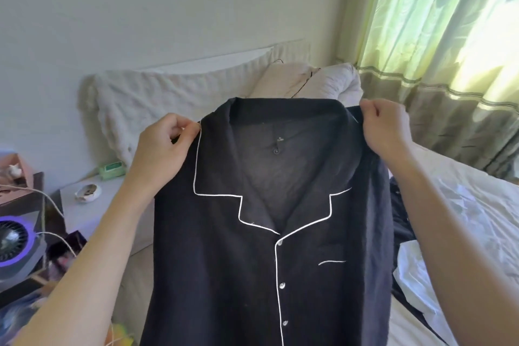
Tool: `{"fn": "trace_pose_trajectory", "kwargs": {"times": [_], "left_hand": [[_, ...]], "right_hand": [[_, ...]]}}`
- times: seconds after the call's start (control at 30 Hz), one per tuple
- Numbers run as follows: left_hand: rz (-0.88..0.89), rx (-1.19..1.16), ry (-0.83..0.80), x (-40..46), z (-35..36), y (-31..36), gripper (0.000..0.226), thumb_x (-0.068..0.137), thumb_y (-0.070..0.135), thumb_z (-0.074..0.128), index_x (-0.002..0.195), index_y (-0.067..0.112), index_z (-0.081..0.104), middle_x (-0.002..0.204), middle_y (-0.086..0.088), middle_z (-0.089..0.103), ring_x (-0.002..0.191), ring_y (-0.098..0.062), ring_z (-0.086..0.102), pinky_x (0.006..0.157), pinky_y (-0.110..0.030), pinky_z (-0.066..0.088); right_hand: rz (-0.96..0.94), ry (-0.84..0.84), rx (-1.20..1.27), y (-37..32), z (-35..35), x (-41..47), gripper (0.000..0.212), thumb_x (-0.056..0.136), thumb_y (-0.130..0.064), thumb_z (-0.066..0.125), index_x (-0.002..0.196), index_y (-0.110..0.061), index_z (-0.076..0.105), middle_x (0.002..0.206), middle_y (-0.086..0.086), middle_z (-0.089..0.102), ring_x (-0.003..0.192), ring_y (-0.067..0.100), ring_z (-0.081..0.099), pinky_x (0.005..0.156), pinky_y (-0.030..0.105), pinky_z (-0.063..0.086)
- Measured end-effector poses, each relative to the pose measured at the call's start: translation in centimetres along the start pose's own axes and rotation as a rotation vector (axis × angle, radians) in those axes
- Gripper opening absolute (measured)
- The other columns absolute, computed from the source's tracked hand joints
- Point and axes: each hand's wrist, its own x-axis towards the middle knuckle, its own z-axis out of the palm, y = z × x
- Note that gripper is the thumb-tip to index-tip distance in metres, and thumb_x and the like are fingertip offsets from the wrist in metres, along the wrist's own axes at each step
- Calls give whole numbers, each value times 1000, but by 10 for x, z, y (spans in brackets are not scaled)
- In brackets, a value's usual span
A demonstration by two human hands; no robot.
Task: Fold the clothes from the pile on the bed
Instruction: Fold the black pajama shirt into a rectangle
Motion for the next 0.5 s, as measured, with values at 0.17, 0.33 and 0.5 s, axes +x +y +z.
{"fn": "trace_pose_trajectory", "kwargs": {"times": [0.17,0.33,0.5], "left_hand": [[-73,130,-63,69,55,-96,12,93,29,55,84,22,59,83,7,65,82,-9,58,70,-22,36],[-134,249,-117,142,135,-216,17,94,30,53,89,17,61,87,3,64,89,-18,59,72,-27,37],[-208,353,-179,192,217,-340,13,95,34,50,87,27,57,75,8,58,80,-22,56,69,-33,42]], "right_hand": [[154,-164,1,54,115,65,46,99,-21,41,55,-8,39,60,0,39,62,17,37,62,26,23],[305,-297,-17,133,257,127,45,97,-15,40,53,-11,29,56,3,31,66,21,34,66,30,28],[334,-367,-161,217,383,162,38,97,-12,38,62,0,41,71,16,42,77,24,41,66,30,26]]}}
